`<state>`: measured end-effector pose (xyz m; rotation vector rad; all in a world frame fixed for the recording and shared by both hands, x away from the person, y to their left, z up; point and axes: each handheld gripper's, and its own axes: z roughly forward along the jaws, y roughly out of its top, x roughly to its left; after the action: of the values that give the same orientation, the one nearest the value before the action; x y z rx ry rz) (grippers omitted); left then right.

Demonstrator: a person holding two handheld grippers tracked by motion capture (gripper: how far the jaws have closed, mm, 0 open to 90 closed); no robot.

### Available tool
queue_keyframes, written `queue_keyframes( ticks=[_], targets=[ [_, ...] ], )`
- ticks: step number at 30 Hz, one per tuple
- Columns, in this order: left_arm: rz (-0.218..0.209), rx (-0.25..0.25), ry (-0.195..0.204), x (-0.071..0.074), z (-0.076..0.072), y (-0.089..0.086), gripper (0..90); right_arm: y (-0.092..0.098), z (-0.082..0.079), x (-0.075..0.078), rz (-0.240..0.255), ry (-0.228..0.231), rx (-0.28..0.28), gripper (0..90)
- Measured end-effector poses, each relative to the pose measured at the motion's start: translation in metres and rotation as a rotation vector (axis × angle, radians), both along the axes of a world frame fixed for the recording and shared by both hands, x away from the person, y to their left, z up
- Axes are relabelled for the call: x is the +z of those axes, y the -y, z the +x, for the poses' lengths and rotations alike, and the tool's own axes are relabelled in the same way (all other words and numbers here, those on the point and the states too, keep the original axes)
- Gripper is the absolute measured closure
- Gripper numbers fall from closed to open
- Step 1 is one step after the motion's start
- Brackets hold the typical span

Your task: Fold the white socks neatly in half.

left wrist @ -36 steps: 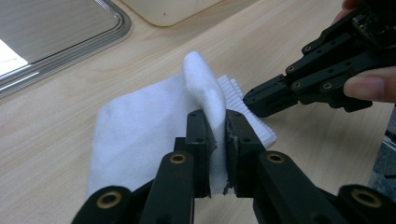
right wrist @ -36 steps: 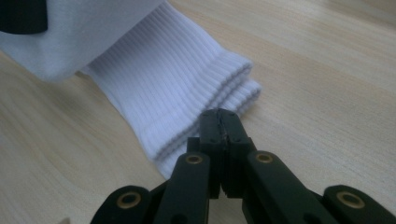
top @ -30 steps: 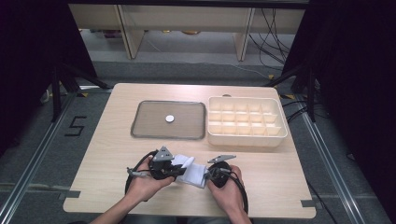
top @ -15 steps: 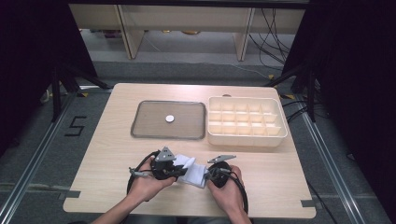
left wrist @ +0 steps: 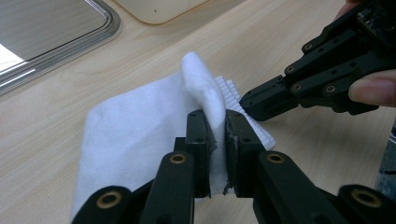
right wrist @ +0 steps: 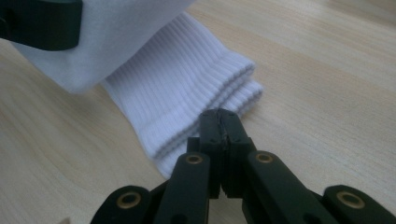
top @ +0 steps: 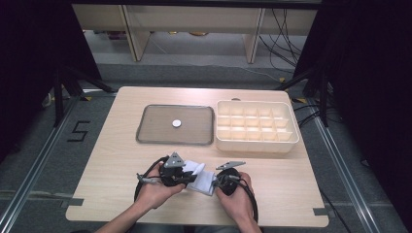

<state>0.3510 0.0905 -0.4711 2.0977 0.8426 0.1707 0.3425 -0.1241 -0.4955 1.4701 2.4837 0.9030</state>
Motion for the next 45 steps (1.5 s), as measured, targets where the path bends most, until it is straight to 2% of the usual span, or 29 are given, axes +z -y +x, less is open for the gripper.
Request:
queue_keyframes(
  ticks=[2,3,4,7,9,10,14,15,18,19,20,22,36,37,45],
  targets=[
    [0.003,-0.01,-0.001,0.0,0.001,0.001,80.8,0.0,0.0,0.0,-0.002,0.0,-0.001,89.6],
    [-0.013,0.004,-0.001,-0.001,0.0,0.003,80.8,0.0,0.0,0.0,-0.006,-0.001,0.005,89.6],
    [0.007,-0.006,-0.002,0.0,0.0,0.002,80.7,0.0,0.0,0.0,-0.002,-0.001,0.001,89.6],
    [0.008,-0.014,0.004,0.0,0.001,0.003,80.7,0.001,0.0,0.0,-0.007,0.002,0.005,89.6],
    [-0.009,0.006,0.001,0.0,0.0,0.005,80.8,0.0,0.0,0.0,-0.003,0.0,0.0,89.6],
    [0.009,-0.012,0.002,0.0,0.0,0.004,80.8,0.0,0.0,0.0,-0.003,0.0,0.0,89.6],
    [-0.006,-0.002,-0.001,0.0,-0.001,0.007,80.7,0.0,0.0,0.0,-0.002,-0.001,-0.002,89.6],
    [0.012,-0.018,0.0,0.0,0.0,0.007,80.7,0.0,0.0,0.0,-0.002,0.0,-0.001,89.6],
    [0.012,-0.021,-0.003,-0.001,0.0,0.008,80.7,0.0,0.0,0.0,-0.003,0.0,0.003,89.6],
    [-0.005,-0.006,-0.003,-0.002,-0.001,0.01,80.7,0.0,0.0,0.0,-0.004,0.0,0.004,89.6],
    [0.014,-0.026,0.0,-0.001,0.0,0.009,80.7,0.0,0.0,0.0,-0.004,0.0,0.004,89.6],
    [0.019,-0.02,0.0,-0.001,0.0,0.01,80.7,0.0,0.0,0.0,-0.003,0.0,0.001,89.6],
    [0.029,-0.034,-0.002,-0.004,0.0,0.014,80.6,-0.001,0.0,-0.001,-0.004,0.006,-0.003,89.6],
    [0.019,-0.024,-0.003,-0.005,0.0,0.015,80.6,-0.001,0.0,-0.001,-0.007,0.014,-0.007,89.6],
    [0.035,-0.041,-0.008,-0.006,0.0,0.017,80.5,-0.001,0.0,-0.001,-0.006,0.015,-0.007,89.6]
  ],
)
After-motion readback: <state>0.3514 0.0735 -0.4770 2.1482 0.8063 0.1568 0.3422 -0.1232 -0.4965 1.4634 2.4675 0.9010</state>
